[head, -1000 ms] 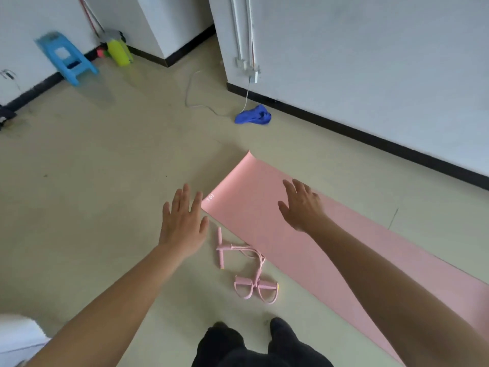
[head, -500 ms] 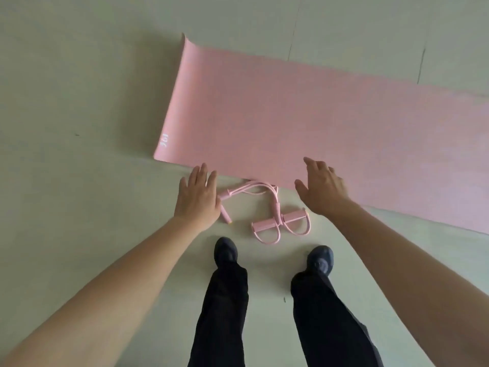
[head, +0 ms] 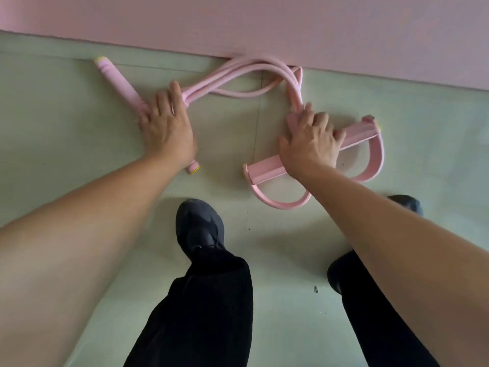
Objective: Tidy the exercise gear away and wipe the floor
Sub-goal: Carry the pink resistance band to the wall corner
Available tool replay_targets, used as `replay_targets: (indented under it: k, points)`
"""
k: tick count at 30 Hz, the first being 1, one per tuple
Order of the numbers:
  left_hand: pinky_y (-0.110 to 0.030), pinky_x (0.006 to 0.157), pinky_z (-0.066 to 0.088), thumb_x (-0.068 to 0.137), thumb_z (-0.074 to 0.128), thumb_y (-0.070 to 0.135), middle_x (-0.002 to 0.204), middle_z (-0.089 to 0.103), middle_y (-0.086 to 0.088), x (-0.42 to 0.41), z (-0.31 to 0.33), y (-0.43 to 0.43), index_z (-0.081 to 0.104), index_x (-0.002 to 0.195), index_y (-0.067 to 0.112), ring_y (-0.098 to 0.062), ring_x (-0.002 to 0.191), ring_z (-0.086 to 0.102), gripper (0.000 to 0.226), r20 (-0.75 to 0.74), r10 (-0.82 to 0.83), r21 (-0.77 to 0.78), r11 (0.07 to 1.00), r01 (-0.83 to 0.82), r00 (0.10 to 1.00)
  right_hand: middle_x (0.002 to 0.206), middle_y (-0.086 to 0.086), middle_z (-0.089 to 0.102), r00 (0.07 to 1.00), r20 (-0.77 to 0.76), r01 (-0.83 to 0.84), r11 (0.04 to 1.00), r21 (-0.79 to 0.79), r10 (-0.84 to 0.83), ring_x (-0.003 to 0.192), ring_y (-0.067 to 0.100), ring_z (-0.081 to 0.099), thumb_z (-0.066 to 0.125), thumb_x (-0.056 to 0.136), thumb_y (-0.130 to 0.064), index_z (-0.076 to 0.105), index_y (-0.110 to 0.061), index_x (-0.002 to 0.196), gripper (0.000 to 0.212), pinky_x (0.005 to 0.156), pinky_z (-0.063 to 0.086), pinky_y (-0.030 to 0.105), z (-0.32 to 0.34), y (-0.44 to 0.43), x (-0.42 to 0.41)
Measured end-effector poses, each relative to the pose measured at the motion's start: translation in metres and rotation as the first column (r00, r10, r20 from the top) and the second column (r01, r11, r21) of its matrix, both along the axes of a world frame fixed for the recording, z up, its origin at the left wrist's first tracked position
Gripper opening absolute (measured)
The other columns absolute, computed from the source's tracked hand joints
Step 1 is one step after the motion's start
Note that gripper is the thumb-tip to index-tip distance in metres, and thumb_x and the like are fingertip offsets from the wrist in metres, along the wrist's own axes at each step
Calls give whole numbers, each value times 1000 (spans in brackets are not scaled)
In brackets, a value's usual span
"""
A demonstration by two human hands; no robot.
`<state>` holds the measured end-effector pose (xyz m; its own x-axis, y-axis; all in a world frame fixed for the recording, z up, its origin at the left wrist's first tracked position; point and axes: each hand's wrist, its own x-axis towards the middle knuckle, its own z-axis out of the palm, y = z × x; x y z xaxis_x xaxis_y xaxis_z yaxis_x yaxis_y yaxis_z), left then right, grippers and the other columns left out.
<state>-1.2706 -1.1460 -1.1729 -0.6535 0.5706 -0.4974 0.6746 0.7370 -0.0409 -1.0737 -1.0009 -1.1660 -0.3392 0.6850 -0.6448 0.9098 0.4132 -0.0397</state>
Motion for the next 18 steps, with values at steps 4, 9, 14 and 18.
replay_targets:
  k: [4,9,14,18]
  points:
    - [-51,92,38,91,52,3,121,51,-23,6,-12,0,50,122,3,-40,111,49,31,-111,-63,-15,998,62,992,114,8,53,998,-61,20,995,100,-14,100,32,59,43,97,-25,40,-16,132,36,95,28,44,-10,1,8]
    - [-50,79,42,90,57,4,117,50,-23,29,55,-5,52,112,1,-41,105,50,23,-43,18,0,1000,-18,999,105,5,47,996,-88,7,1000,19,-6,97,29,56,38,103,-32,41,-15,126,29,94,33,42,57,6,27]
    - [-49,74,43,93,57,10,113,50,-24,22,179,25,52,111,-1,-41,101,50,22,-65,29,130,991,-20,997,110,8,53,981,-186,-33,992,124,56,96,30,56,38,103,-30,40,-17,129,30,93,34,43,172,47,37]
    - [-51,71,43,89,59,8,107,52,-25,-2,299,67,54,106,0,-43,98,52,20,-130,12,253,967,21,991,109,12,56,963,-229,-77,959,273,142,96,34,58,45,100,-25,44,-16,128,29,90,35,44,283,99,39]
